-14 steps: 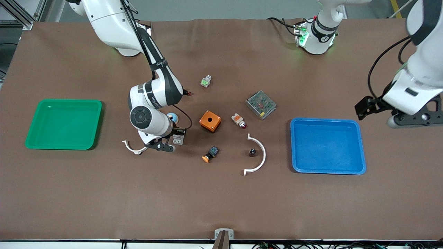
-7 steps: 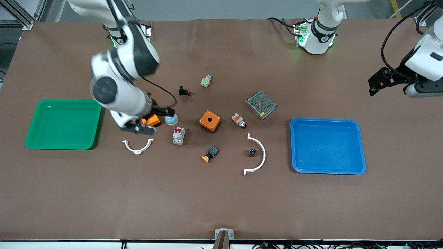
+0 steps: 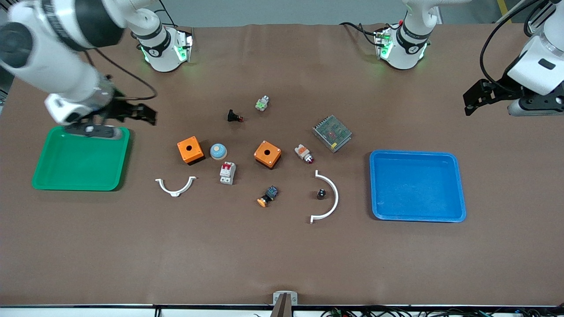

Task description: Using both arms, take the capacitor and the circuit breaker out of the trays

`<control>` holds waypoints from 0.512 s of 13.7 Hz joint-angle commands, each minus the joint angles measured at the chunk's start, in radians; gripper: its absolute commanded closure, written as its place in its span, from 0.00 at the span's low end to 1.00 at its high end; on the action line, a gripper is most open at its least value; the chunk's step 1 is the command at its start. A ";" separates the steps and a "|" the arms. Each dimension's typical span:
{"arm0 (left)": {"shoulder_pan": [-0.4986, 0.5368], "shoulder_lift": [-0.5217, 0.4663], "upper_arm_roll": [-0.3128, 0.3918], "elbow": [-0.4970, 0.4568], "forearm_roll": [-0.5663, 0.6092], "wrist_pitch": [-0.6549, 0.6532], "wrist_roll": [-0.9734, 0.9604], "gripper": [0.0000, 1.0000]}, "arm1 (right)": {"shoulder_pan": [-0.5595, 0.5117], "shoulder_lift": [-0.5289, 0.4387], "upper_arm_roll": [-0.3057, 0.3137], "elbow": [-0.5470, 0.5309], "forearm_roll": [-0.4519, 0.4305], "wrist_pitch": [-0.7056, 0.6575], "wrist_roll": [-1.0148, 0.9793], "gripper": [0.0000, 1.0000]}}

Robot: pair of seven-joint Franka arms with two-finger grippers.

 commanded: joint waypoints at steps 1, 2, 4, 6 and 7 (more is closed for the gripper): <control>0.013 -0.027 -0.015 -0.016 -0.053 -0.009 0.001 0.00 | -0.163 0.036 0.015 0.112 -0.014 -0.034 -0.167 0.00; 0.013 -0.027 -0.016 -0.016 -0.056 -0.013 0.005 0.00 | -0.203 0.036 0.015 0.126 -0.014 -0.034 -0.184 0.00; 0.013 -0.025 -0.015 -0.007 -0.054 -0.049 0.013 0.00 | -0.255 0.036 0.015 0.169 -0.023 -0.058 -0.206 0.00; 0.013 -0.025 -0.016 -0.007 -0.054 -0.075 0.011 0.00 | -0.270 0.048 0.015 0.230 -0.055 -0.096 -0.247 0.00; 0.013 -0.025 -0.015 -0.006 -0.054 -0.077 0.011 0.00 | -0.280 0.051 0.015 0.247 -0.055 -0.096 -0.261 0.00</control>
